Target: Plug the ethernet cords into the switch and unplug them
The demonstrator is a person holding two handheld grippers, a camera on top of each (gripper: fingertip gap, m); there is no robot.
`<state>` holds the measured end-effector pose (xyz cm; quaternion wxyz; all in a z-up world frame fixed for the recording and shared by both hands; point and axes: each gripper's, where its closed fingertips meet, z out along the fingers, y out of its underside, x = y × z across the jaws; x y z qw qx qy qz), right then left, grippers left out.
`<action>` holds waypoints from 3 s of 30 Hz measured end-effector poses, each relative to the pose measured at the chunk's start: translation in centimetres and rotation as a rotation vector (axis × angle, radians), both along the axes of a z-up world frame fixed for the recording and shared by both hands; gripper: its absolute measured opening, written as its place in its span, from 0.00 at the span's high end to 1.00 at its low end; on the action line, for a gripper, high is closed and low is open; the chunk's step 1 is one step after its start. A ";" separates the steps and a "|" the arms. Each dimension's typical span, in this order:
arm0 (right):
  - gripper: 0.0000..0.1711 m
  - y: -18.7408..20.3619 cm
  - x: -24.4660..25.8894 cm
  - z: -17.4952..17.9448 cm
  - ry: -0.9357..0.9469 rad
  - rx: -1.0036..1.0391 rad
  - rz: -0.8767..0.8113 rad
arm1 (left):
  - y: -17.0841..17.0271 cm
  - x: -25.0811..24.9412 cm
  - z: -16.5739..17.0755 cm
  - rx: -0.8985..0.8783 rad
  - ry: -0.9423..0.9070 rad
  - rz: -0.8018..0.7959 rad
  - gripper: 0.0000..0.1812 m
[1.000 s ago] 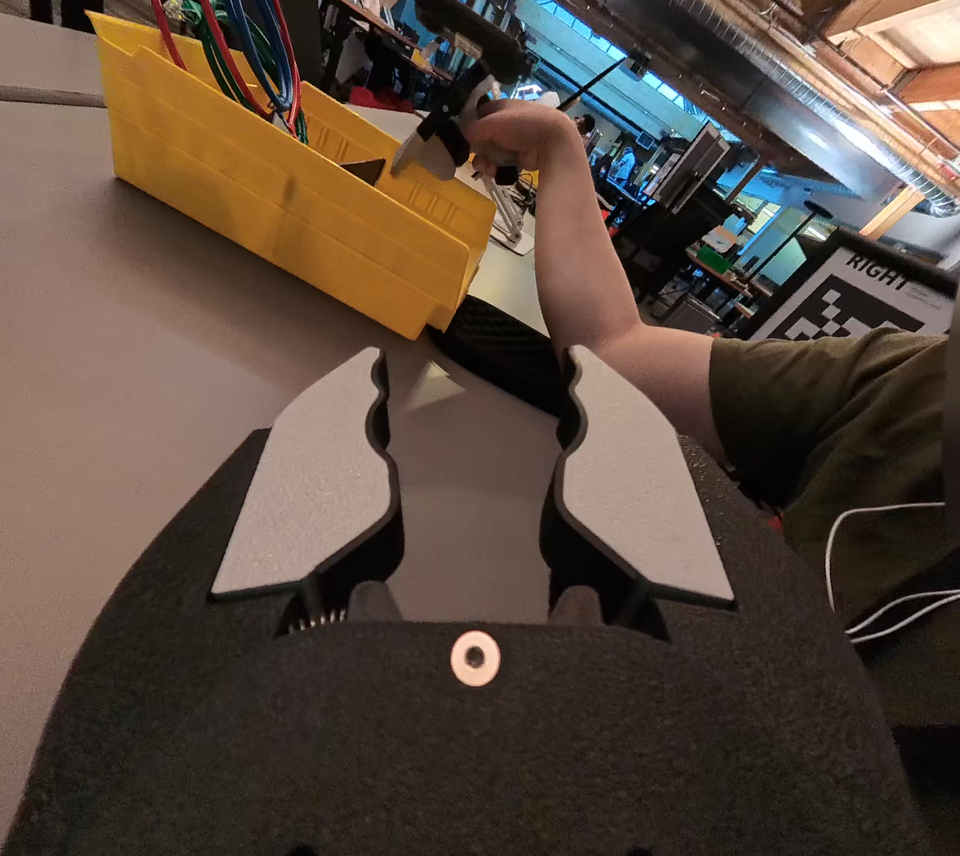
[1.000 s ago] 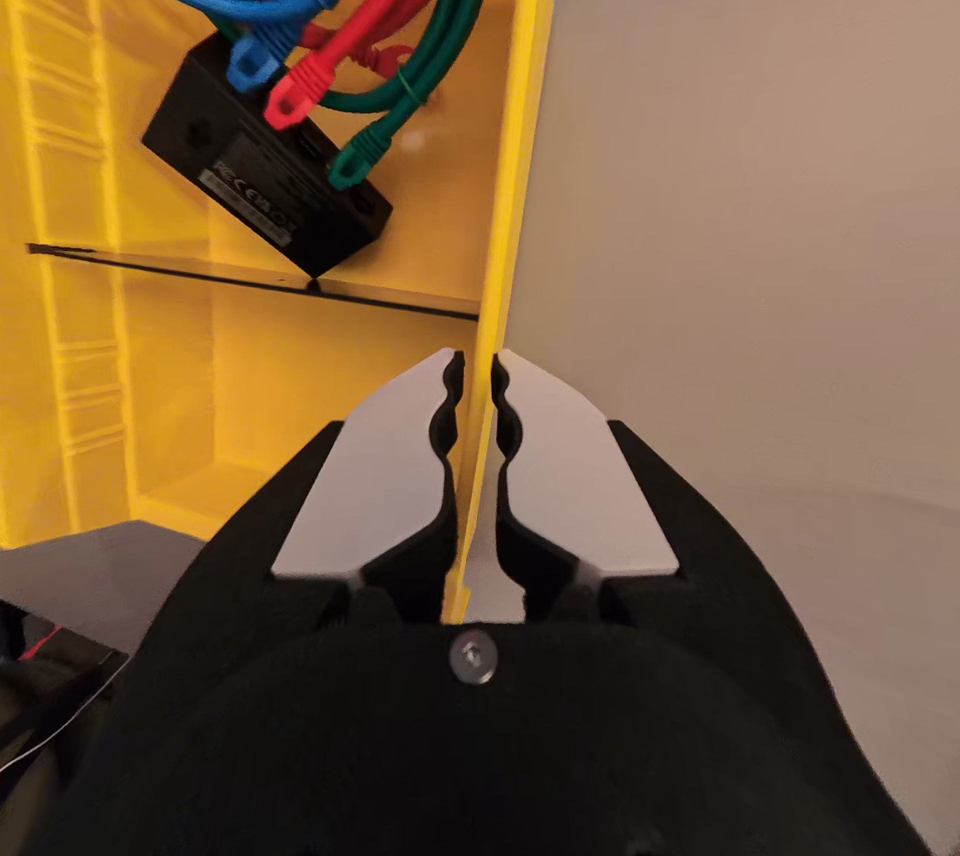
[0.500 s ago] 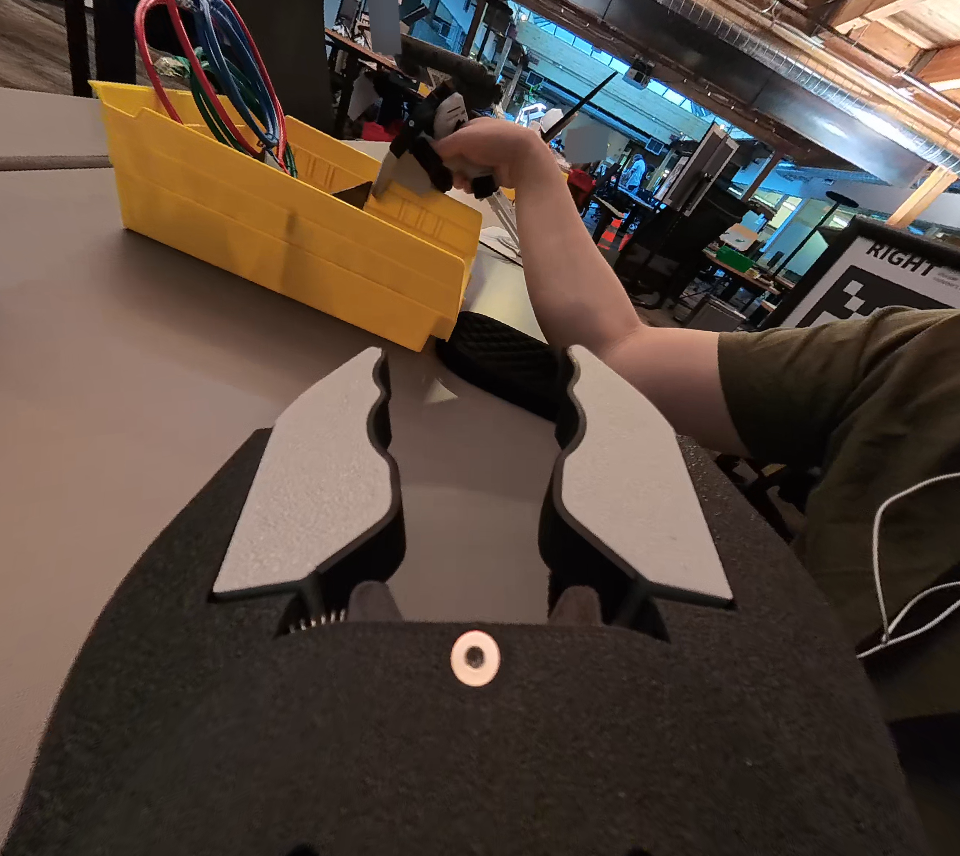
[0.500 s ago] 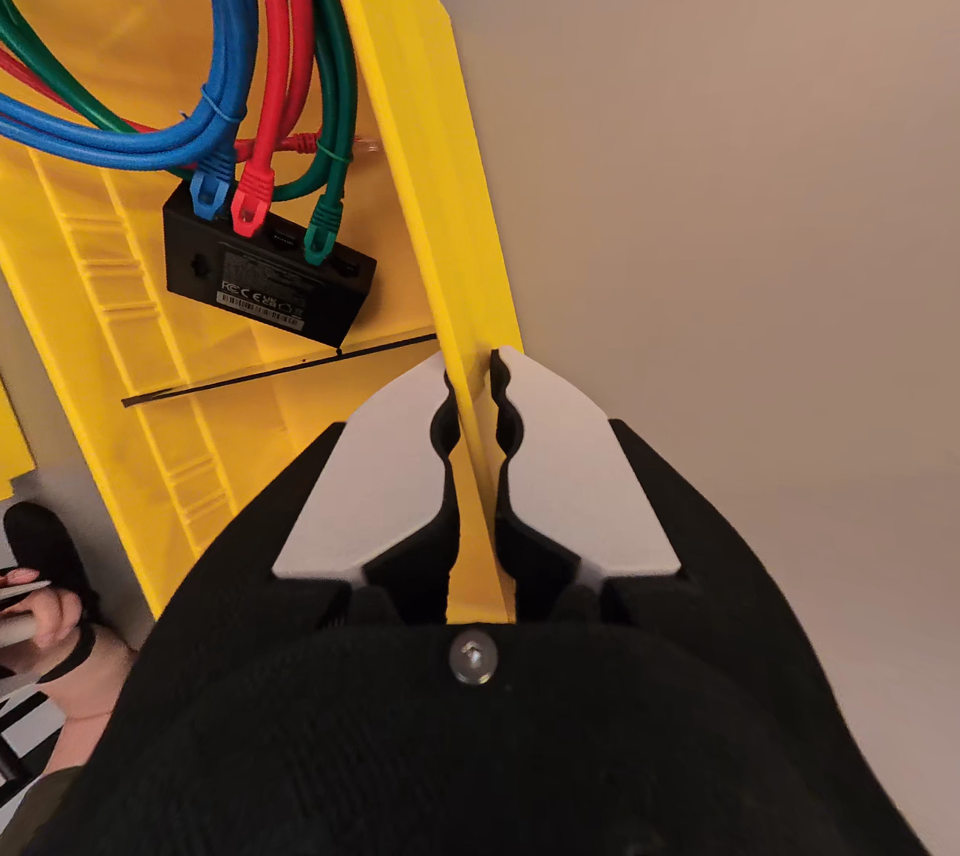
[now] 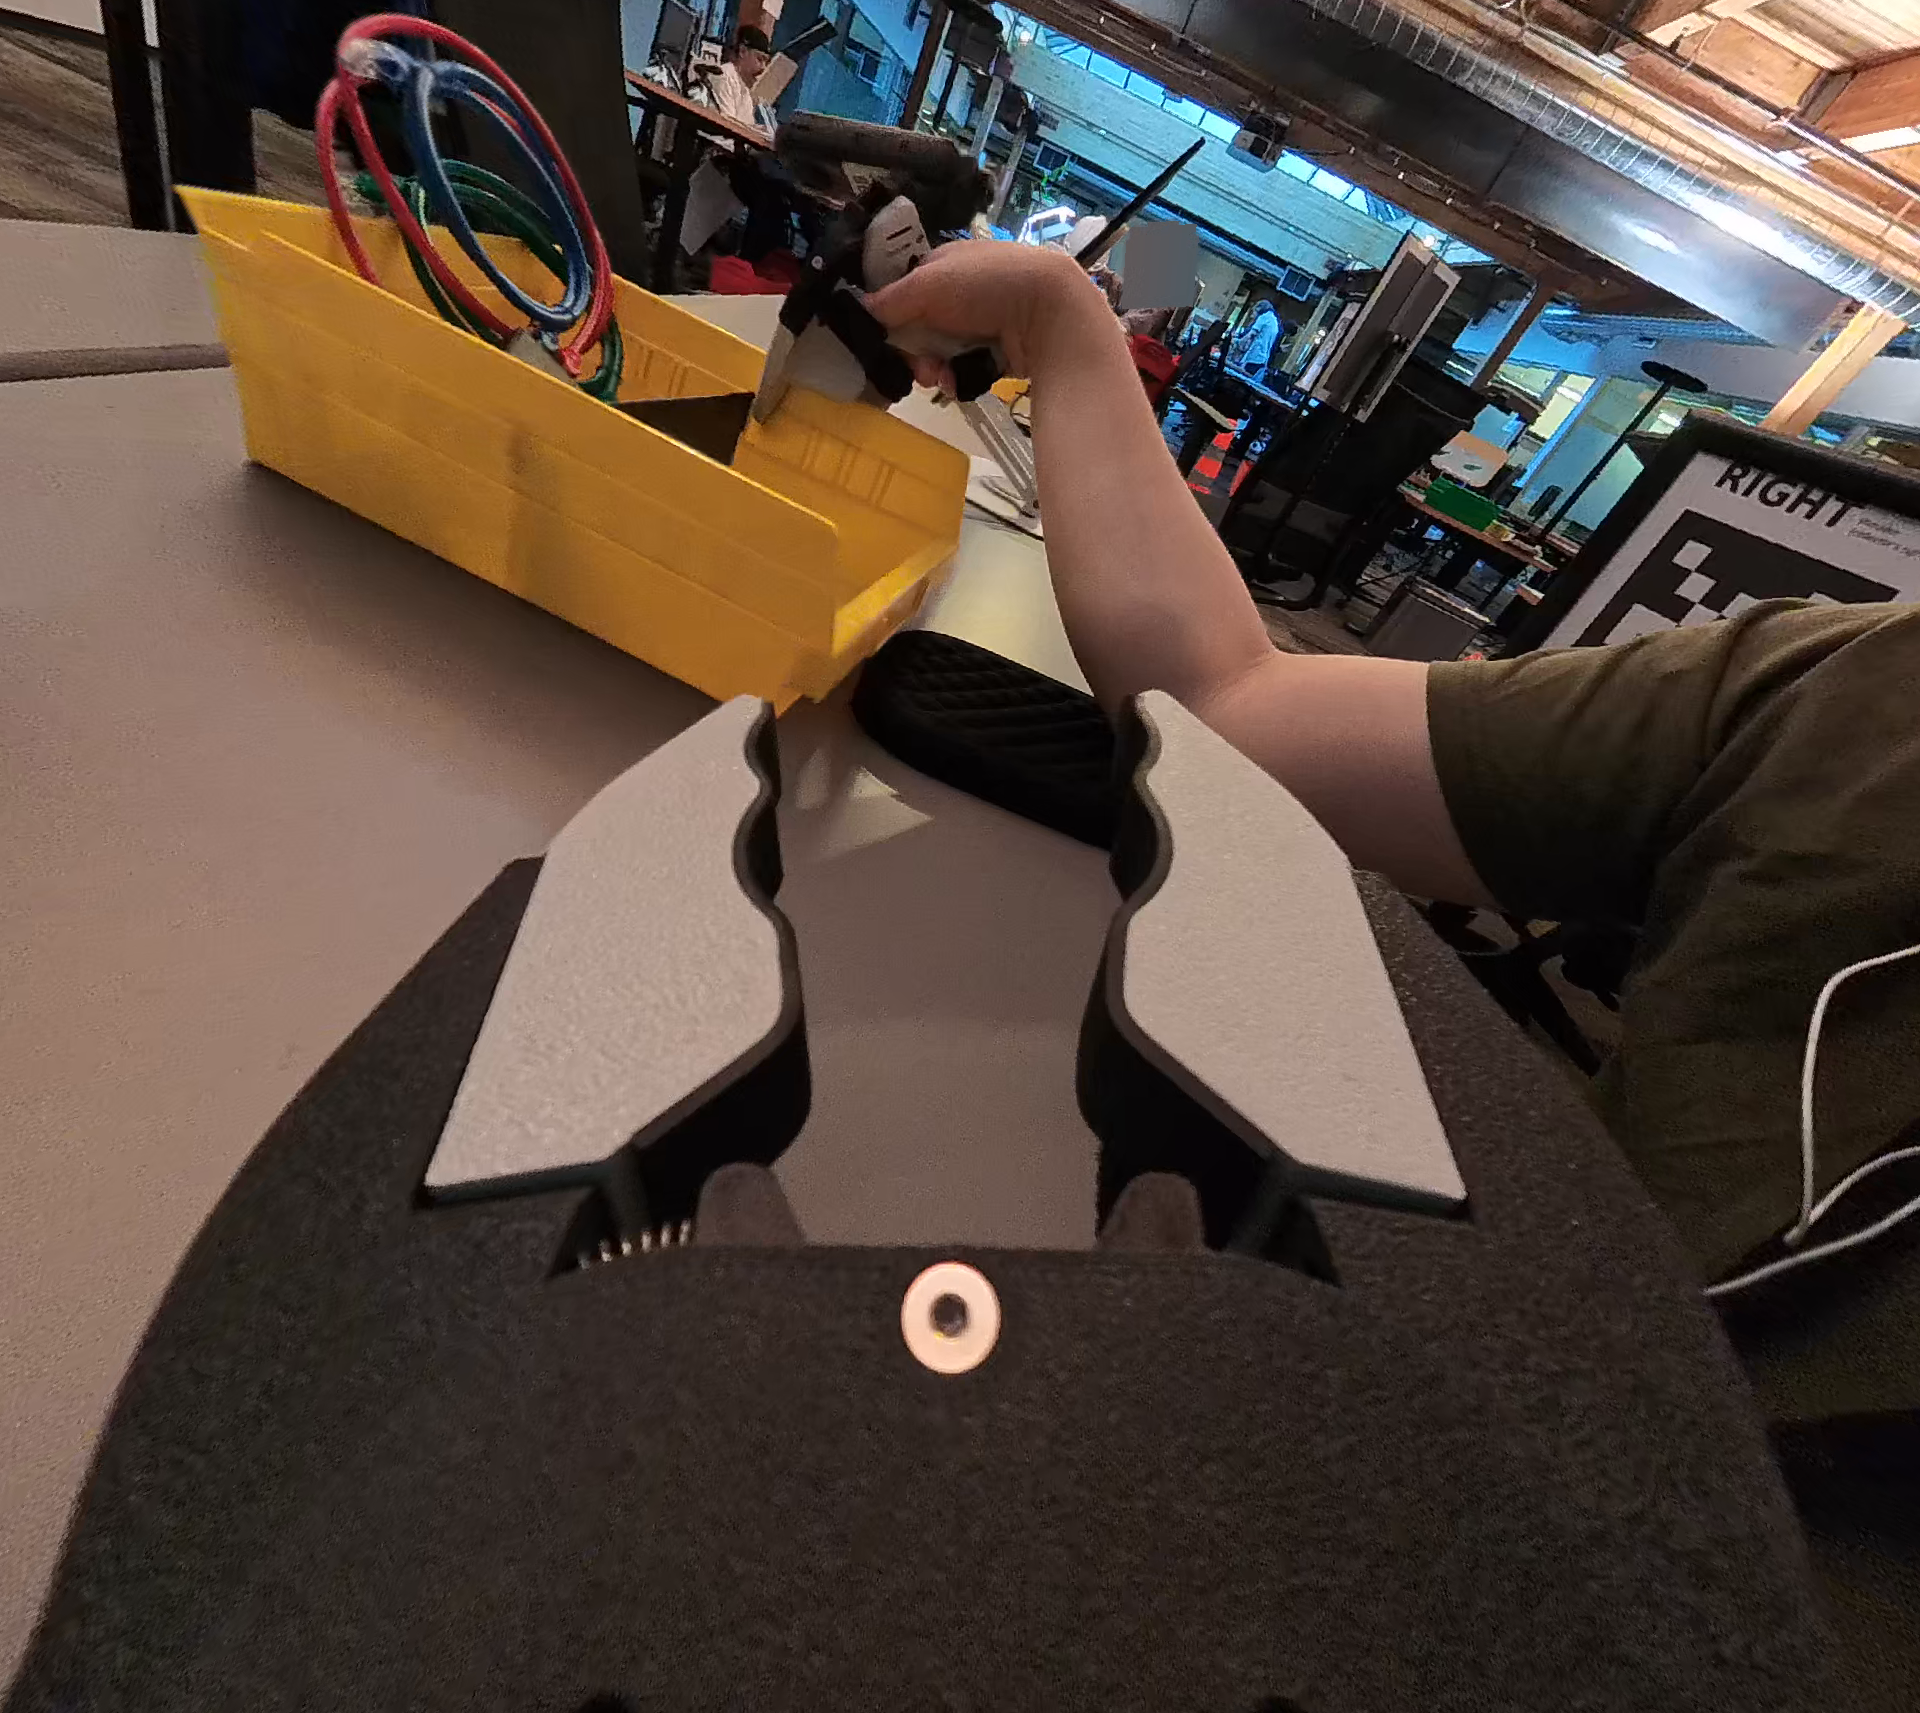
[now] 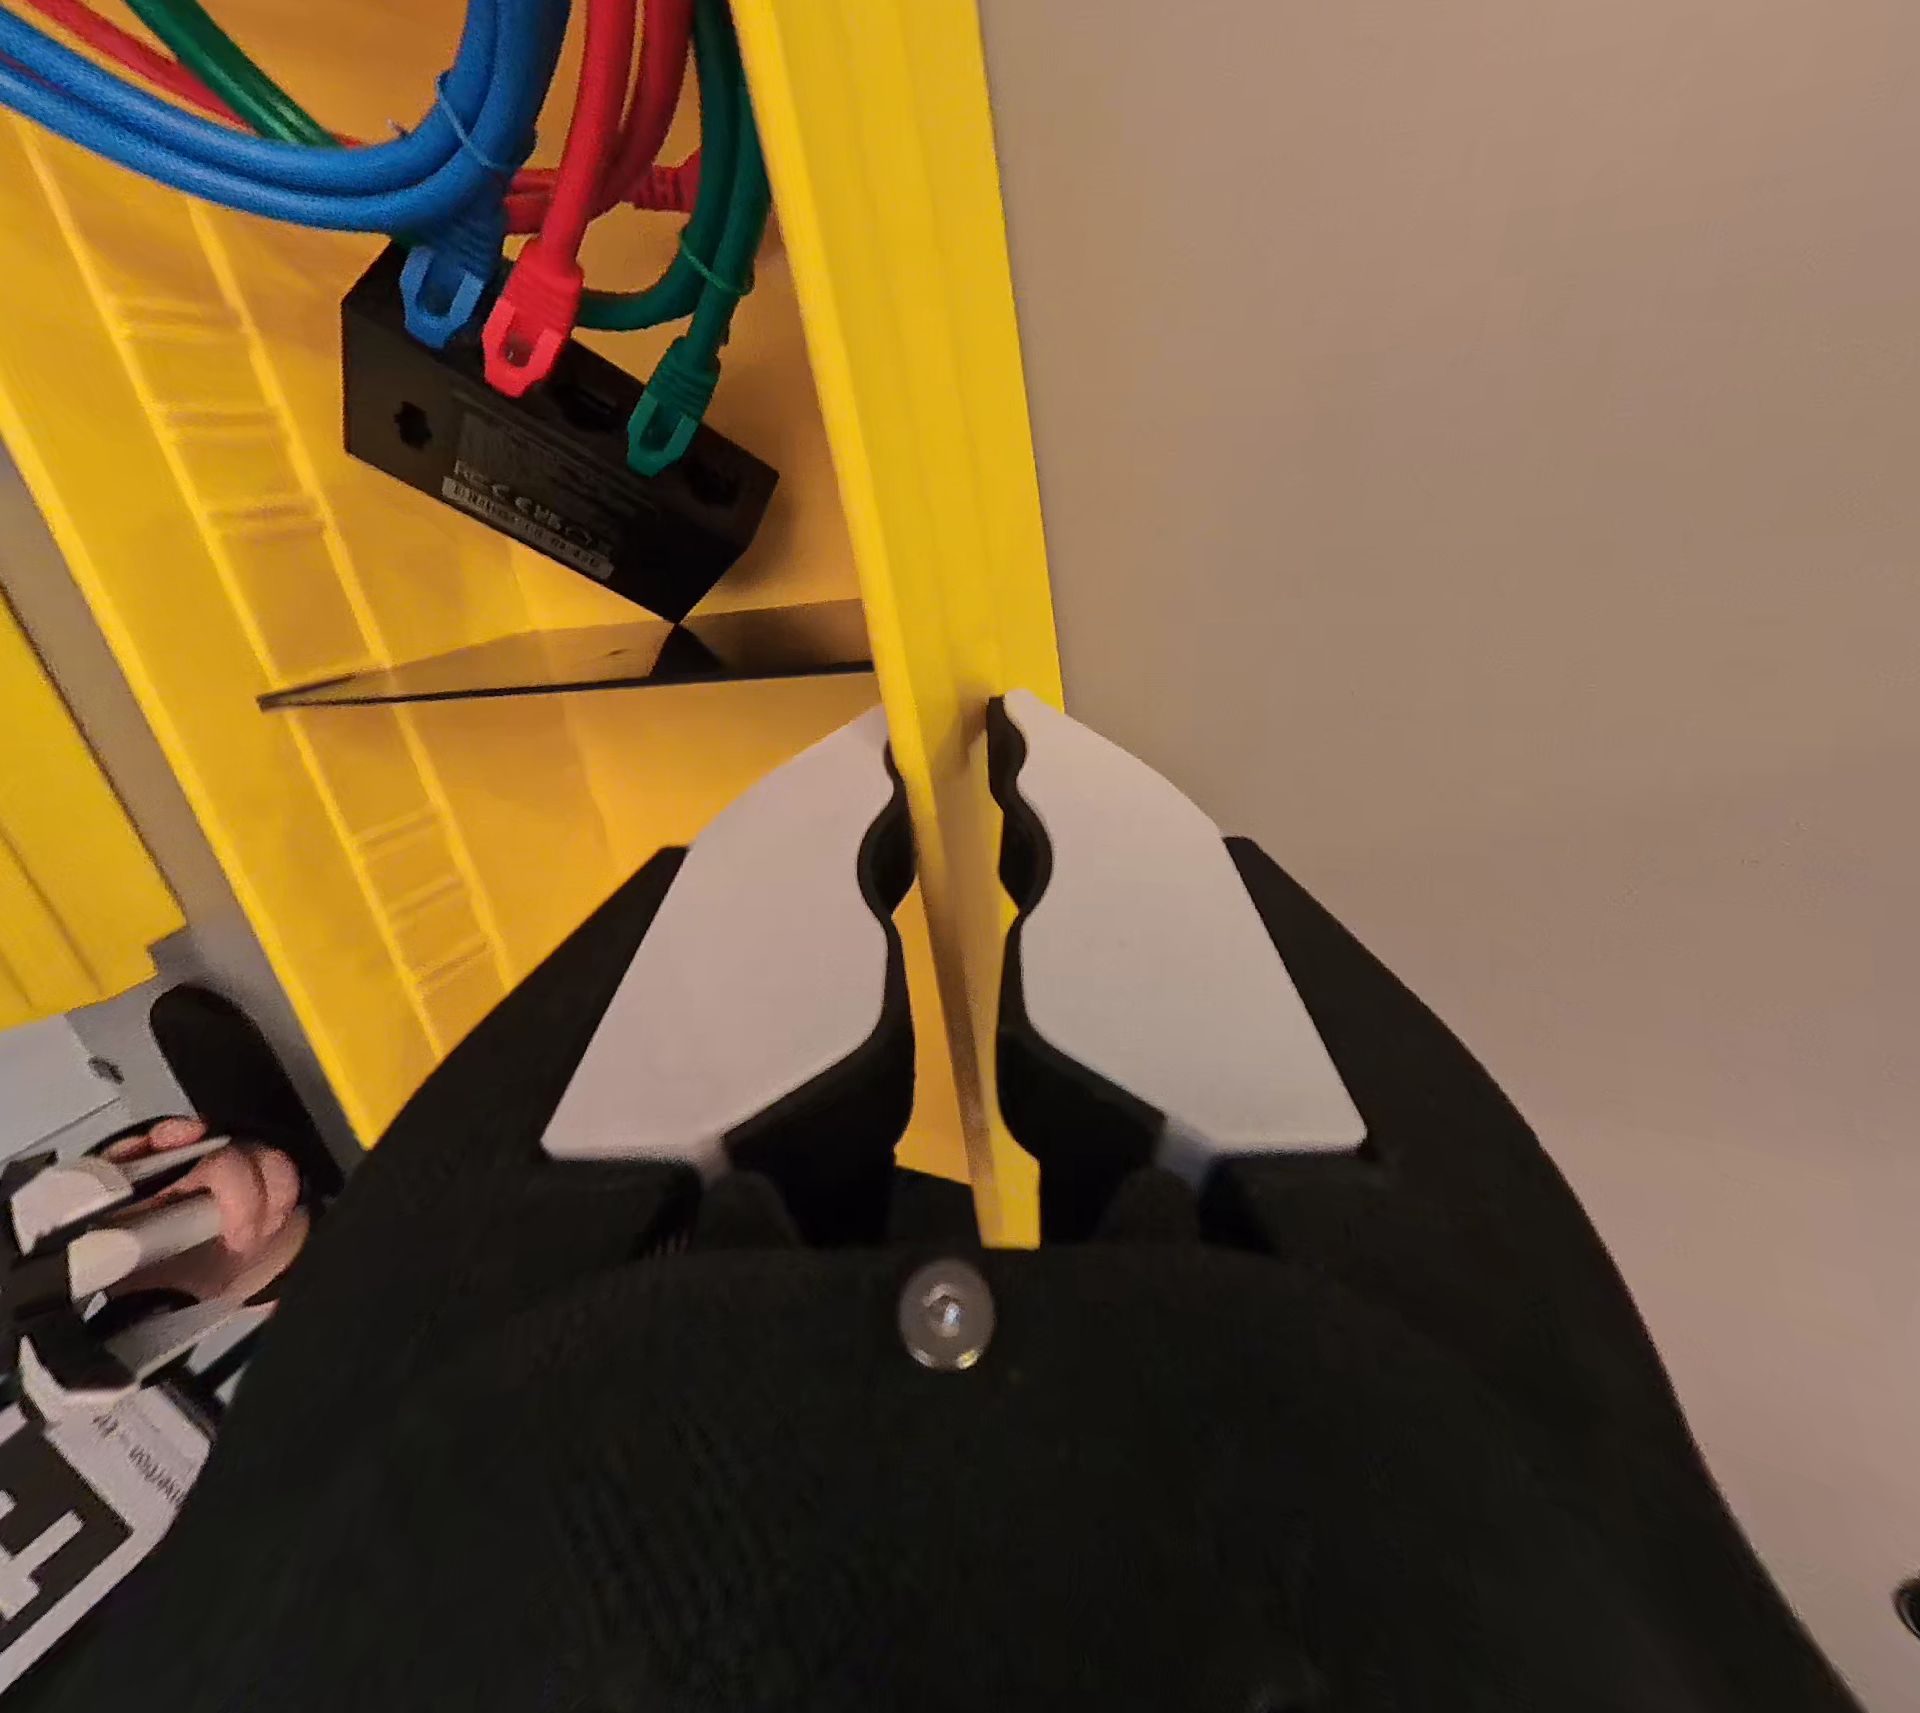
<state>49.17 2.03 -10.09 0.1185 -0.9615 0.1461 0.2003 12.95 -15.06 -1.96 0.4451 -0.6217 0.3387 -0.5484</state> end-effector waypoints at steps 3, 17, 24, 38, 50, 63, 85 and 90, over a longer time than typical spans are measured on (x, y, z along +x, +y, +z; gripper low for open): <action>0.92 0.6 -1.3 0.0 0.015 0.005 0.038 | 0.1 -0.1 0.1 0.033 0.013 0.016 0.66; 0.93 2.2 -0.1 1.2 0.013 0.133 0.135 | 4.4 -21.7 2.6 0.122 0.384 0.921 0.69; 0.90 4.5 1.0 9.9 0.016 0.558 0.056 | 7.0 -40.7 3.0 0.073 0.566 1.416 0.67; 0.84 6.2 0.2 14.4 -0.183 0.885 0.146 | 13.0 -42.0 -6.6 -0.350 0.890 1.030 0.84; 0.84 6.1 0.3 13.3 -0.087 0.828 0.144 | 12.8 -37.9 -8.4 -0.220 1.049 0.918 0.95; 0.85 1.2 -8.9 25.4 -0.029 1.440 0.349 | 10.9 -21.7 -8.9 -0.165 1.082 0.823 0.87; 0.81 3.8 1.0 4.2 -0.187 0.394 0.211 | 10.2 -18.7 -8.9 -0.094 1.114 0.869 0.84; 0.86 2.9 -0.1 0.5 -0.188 0.218 0.316 | 10.3 -19.6 -7.8 -0.012 1.153 0.947 0.74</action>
